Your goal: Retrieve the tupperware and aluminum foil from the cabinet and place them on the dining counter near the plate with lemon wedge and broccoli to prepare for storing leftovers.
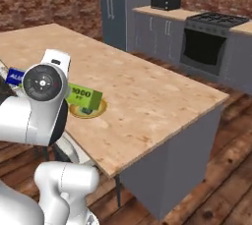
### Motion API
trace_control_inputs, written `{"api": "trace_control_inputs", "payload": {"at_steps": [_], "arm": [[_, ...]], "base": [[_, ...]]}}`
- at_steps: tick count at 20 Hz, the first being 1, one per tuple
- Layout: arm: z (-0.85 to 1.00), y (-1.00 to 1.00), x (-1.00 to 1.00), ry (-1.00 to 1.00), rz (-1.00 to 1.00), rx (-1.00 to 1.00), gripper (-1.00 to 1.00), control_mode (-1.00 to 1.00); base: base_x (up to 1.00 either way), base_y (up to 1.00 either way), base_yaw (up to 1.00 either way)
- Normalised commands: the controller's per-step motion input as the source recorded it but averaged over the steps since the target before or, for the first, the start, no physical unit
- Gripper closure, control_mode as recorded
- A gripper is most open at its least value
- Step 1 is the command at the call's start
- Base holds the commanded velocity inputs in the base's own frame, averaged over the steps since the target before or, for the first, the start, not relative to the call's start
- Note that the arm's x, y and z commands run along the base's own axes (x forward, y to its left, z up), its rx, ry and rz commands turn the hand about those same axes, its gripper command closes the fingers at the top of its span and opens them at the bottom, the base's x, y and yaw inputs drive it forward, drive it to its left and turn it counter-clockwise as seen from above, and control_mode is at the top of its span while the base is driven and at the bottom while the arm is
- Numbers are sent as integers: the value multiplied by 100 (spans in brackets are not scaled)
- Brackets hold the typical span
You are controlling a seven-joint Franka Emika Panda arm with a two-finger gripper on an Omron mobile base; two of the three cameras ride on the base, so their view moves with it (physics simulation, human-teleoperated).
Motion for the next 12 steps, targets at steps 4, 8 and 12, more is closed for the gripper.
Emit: {"api": "trace_control_inputs", "payload": {"at_steps": [4, 8, 12], "arm": [[0, 0, 0, 0, 0, 0, 100, 100], [0, 0, 0, 0, 0, 0, 100, 100], [0, 0, 0, 0, 0, 0, 100, 100]], "base": [[0, 100, -59], [-1, 100, -50], [-1, 100, -49]]}}
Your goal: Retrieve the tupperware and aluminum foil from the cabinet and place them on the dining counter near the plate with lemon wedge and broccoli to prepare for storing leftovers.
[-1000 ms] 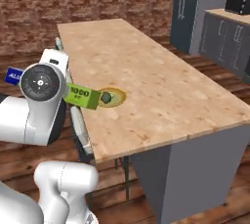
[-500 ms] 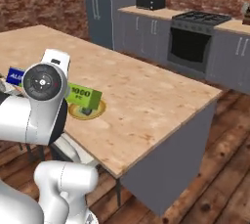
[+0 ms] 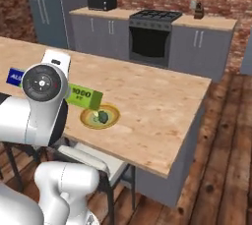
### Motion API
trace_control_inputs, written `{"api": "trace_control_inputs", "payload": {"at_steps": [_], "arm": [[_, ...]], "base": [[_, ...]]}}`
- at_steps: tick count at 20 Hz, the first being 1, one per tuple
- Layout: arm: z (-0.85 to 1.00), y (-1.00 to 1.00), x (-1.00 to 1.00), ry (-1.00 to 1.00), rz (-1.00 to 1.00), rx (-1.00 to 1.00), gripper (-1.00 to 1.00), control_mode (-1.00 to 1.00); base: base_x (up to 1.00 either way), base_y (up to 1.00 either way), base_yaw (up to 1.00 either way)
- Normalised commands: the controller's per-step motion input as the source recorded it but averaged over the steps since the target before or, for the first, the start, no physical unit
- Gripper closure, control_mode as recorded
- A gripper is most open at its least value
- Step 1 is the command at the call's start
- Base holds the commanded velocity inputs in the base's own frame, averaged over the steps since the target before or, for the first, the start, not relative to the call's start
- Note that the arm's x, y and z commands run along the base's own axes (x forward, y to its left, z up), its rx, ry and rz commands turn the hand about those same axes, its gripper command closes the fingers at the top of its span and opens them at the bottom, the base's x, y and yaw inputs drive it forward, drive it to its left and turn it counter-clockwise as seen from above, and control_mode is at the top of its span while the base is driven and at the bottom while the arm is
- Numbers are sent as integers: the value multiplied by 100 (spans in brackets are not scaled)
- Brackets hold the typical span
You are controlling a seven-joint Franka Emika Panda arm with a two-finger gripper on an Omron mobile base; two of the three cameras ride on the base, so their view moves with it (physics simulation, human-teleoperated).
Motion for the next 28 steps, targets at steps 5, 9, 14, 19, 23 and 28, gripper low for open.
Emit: {"api": "trace_control_inputs", "payload": {"at_steps": [5, 9, 14, 19, 23, 28], "arm": [[0, 0, 0, 0, 0, 0, 100, 100], [0, 0, 0, 0, 0, 0, 100, 100], [-20, 0, 23, -1, -21, -1, 100, -100], [-49, -44, 51, 0, -40, 0, 100, -100], [-47, -85, 56, 0, -21, 10, 100, -100], [-46, -85, 61, 0, -7, 16, 100, -100]], "base": [[34, 100, -55], [65, 82, -56], [37, 18, -35], [0, 0, 0], [0, 0, 0], [0, 0, 0]]}}
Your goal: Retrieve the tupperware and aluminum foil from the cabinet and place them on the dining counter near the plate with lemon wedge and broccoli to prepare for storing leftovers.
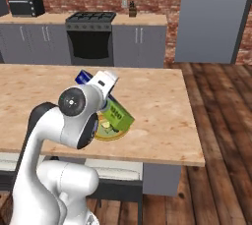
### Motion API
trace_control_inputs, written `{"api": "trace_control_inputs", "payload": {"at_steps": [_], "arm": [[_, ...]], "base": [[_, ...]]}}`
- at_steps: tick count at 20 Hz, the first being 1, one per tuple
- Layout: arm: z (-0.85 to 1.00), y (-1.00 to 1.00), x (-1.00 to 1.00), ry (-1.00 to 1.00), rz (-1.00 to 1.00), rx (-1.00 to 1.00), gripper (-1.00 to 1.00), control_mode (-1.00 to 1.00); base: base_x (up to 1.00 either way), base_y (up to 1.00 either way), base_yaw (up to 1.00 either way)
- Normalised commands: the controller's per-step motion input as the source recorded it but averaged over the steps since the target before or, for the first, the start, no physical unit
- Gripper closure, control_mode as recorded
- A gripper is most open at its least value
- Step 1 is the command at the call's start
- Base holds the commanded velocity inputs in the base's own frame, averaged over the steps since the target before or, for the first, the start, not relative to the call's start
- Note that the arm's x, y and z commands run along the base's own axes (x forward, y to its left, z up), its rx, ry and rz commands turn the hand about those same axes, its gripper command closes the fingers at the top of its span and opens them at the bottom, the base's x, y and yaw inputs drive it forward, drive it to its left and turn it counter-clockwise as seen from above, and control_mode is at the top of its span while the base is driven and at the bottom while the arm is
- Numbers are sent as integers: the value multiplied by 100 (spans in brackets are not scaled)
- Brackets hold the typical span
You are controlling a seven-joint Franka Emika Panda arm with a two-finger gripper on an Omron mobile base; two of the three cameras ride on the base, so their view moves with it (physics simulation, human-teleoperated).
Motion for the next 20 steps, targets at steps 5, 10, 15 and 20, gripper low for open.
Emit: {"api": "trace_control_inputs", "payload": {"at_steps": [5, 10, 15, 20], "arm": [[-51, -58, 88, 13, -15, 23, 100, -100], [-54, -22, 90, 38, -22, 32, 100, -100], [-40, -7, 72, 32, -12, 33, 100, -100], [-51, -11, 68, 5, 0, 29, 100, -100]], "base": [[0, 0, 0], [0, 0, 0], [0, 0, 0], [0, 0, 0]]}}
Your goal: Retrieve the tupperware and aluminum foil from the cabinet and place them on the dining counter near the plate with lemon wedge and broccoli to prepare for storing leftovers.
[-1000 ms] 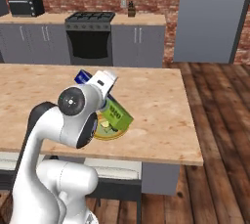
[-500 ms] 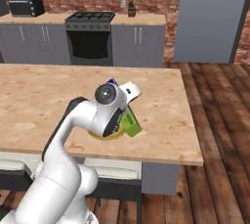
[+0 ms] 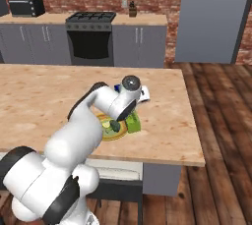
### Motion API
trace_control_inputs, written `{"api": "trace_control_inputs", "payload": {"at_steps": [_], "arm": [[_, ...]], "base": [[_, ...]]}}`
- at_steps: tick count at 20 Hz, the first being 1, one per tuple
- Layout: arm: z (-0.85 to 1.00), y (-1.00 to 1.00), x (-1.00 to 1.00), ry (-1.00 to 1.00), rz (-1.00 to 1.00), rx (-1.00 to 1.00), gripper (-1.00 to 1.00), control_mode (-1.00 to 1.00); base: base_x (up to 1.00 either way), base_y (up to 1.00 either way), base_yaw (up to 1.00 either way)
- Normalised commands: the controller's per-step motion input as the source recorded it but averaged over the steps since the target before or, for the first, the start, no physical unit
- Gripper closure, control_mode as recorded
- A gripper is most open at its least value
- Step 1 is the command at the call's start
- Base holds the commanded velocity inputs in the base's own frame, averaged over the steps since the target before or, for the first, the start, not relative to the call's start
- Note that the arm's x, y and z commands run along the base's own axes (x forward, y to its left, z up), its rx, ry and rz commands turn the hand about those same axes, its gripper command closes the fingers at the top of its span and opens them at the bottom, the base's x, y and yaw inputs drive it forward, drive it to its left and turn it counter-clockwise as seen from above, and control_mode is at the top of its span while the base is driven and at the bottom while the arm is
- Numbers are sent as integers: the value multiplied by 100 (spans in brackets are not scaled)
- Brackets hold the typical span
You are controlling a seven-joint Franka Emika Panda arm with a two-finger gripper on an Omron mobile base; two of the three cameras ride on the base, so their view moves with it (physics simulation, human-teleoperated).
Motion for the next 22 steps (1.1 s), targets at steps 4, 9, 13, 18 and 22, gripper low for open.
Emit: {"api": "trace_control_inputs", "payload": {"at_steps": [4, 9, 13, 18, 22], "arm": [[-45, -13, 65, 0, 0, 20, 100, -100], [-56, -23, 48, 0, -2, 11, 100, -100], [-61, -38, 30, 0, -7, 7, 100, -100], [-55, -23, 28, 0, -7, 5, 100, -100], [-40, 0, 42, 0, -2, 2, 100, -100]], "base": [[0, 0, 0], [0, 0, 0], [0, 0, 0], [0, 0, 0], [0, 0, 0]]}}
